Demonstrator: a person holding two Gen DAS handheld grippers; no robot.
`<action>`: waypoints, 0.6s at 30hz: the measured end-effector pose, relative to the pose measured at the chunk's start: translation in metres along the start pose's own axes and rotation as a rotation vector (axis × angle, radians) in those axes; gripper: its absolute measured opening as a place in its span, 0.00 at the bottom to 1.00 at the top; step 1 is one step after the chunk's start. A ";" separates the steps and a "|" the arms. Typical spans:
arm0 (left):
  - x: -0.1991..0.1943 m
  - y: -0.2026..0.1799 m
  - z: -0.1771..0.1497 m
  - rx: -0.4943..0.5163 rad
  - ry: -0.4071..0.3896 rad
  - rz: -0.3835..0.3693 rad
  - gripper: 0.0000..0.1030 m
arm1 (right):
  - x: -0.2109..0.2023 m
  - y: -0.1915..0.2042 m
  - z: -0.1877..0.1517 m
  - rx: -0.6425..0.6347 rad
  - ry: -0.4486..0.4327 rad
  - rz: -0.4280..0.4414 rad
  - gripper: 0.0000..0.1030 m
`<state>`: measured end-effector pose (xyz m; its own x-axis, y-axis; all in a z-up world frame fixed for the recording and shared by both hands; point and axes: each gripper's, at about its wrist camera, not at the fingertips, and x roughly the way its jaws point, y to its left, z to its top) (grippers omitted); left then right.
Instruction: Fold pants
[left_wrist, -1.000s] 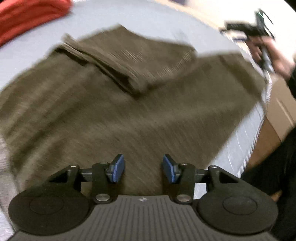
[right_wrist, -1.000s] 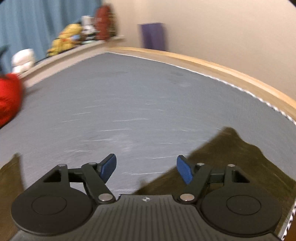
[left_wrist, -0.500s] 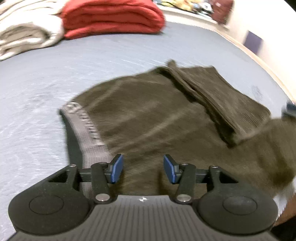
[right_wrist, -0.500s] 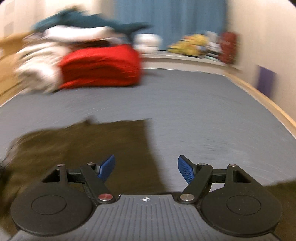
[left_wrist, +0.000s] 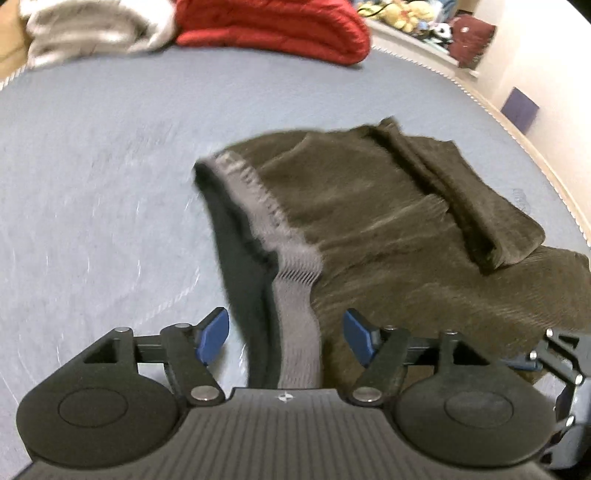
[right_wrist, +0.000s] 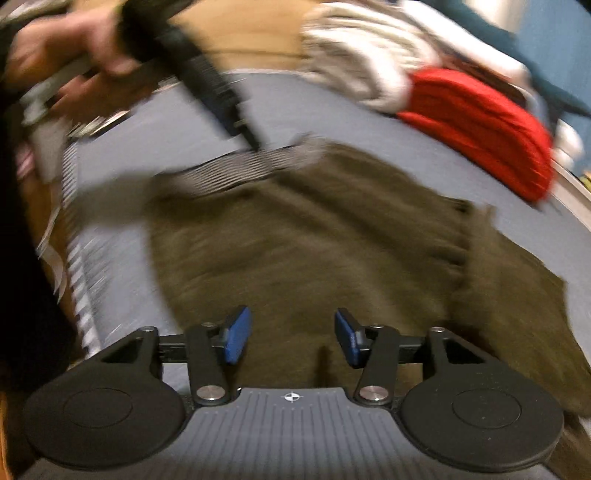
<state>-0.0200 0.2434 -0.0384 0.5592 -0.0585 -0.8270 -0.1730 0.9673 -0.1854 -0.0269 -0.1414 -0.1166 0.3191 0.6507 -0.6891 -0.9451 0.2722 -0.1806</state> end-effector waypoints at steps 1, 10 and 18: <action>0.004 0.004 -0.003 -0.020 0.020 -0.007 0.72 | 0.000 0.007 -0.001 -0.044 0.002 0.010 0.56; 0.034 -0.007 -0.020 0.022 0.106 -0.008 0.73 | 0.001 0.015 0.006 -0.108 0.036 0.111 0.58; 0.026 -0.014 -0.023 0.098 0.070 -0.020 0.33 | 0.011 0.021 0.010 -0.120 0.040 0.152 0.25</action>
<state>-0.0211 0.2227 -0.0696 0.5030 -0.0920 -0.8593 -0.0800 0.9851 -0.1523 -0.0428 -0.1216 -0.1215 0.1708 0.6484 -0.7419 -0.9846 0.0843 -0.1530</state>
